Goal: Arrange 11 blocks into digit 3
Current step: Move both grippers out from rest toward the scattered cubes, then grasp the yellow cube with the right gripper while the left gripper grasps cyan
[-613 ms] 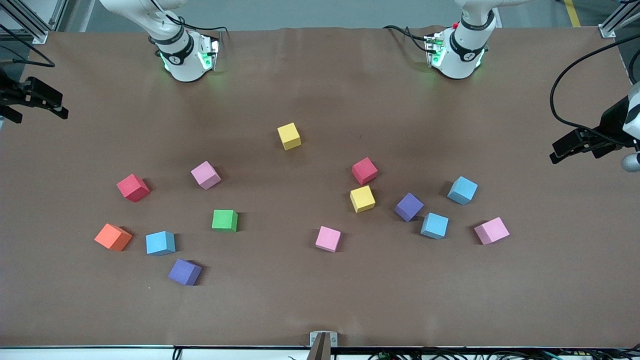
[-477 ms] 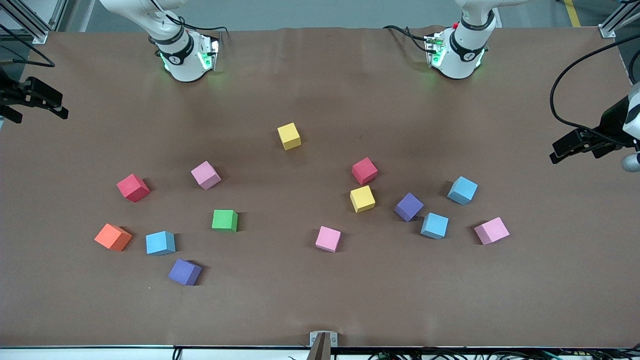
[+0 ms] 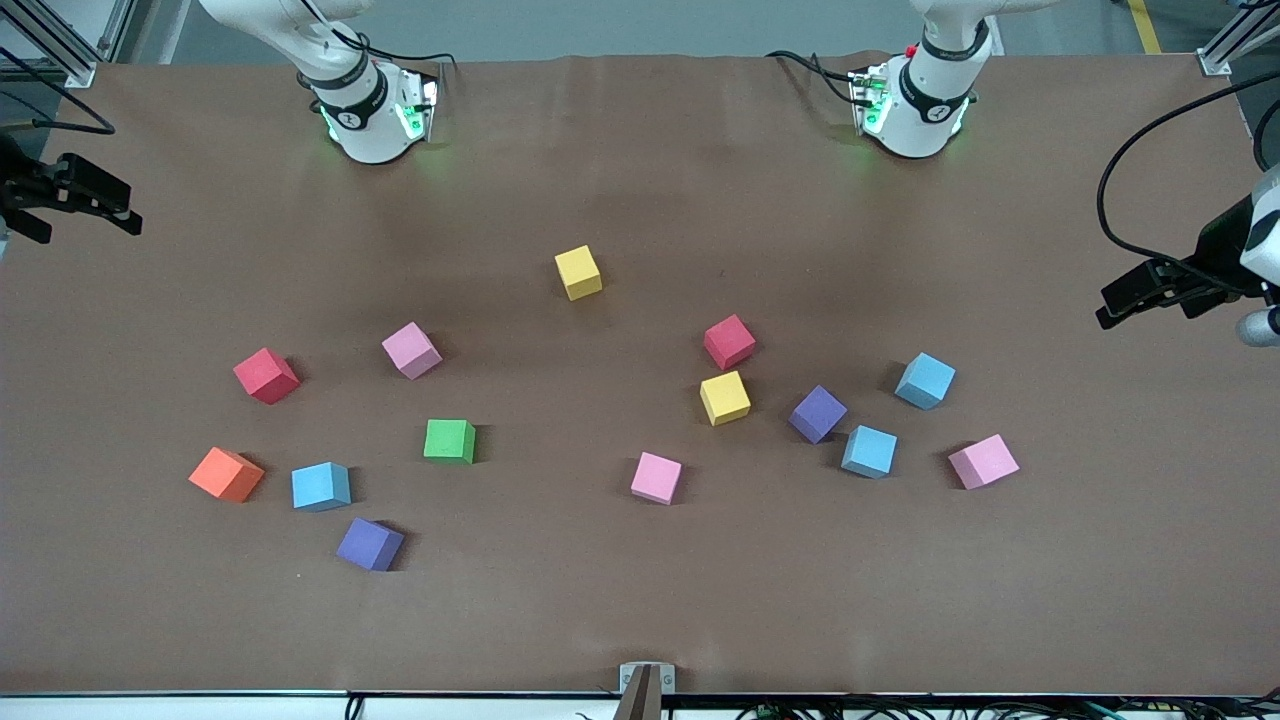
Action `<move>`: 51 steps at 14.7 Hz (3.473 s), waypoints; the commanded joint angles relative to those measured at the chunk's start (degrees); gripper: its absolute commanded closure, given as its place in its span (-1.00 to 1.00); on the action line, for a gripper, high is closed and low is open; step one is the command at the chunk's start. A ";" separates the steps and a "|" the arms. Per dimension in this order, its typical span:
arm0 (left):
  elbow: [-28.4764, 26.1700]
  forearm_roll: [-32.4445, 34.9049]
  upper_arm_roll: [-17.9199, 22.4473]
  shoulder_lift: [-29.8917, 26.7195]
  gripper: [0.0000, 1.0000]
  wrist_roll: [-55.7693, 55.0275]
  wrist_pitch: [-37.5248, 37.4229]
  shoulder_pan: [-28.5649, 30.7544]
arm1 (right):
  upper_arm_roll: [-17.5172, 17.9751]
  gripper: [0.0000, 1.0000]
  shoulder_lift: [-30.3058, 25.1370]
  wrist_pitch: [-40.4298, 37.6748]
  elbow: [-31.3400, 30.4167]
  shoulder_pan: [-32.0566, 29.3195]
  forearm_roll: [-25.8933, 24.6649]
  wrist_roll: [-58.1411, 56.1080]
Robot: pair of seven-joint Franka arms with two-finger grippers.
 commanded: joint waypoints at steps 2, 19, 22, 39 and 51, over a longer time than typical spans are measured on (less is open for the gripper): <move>0.97 0.96 -0.74 1.49 -1.00 -0.20 0.37 -1.38 | -0.34 -1.00 -0.18 0.07 -0.55 5.62 -0.76 2.38; -7.45 3.95 -3.02 17.05 -1.00 3.05 7.47 -3.32 | -0.25 -1.00 29.25 20.89 -2.48 39.54 8.38 22.69; -15.44 3.95 -4.16 14.68 -1.00 3.14 15.46 -3.32 | -0.25 -1.00 31.37 22.13 -4.05 42.98 10.12 24.18; -32.87 11.68 -4.60 15.64 -0.91 13.94 38.07 -3.32 | -0.25 -1.00 31.54 36.81 -19.01 50.36 11.72 28.14; -31.90 13.00 -4.60 18.54 -0.95 16.76 39.83 -2.79 | -0.25 -0.40 32.42 47.26 -25.95 51.86 11.89 28.23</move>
